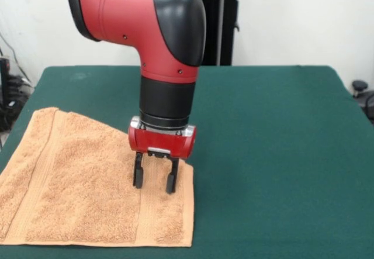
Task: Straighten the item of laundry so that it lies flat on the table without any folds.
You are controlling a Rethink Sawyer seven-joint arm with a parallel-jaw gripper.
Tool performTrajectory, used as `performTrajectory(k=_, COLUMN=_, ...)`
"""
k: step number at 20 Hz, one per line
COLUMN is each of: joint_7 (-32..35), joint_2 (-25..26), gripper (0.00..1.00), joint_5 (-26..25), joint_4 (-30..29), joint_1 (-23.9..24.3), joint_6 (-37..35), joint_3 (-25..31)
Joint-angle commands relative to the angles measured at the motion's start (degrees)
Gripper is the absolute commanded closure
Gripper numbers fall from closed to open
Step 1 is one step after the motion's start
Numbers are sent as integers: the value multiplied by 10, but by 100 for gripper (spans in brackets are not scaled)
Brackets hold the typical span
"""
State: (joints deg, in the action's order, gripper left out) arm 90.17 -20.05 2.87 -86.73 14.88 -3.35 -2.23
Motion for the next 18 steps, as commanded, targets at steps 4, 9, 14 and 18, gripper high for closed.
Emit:
performTrajectory(k=4, joint_7=138, joint_2=90, gripper=0, joint_5=14, joint_4=-24, joint_1=-1, joint_6=67, joint_3=80)
performTrajectory(k=9, joint_7=139, joint_2=91, gripper=0, joint_5=21, joint_4=-23, joint_1=-9, joint_6=73, joint_3=72)
performTrajectory(k=14, joint_7=134, joint_2=87, gripper=100, joint_5=27, joint_4=-20, joint_1=-18, joint_6=59, joint_3=58)
performTrajectory(k=18, joint_7=132, joint_2=65, gripper=100, joint_5=30, joint_4=-41, joint_1=-17, joint_6=27, joint_3=61)
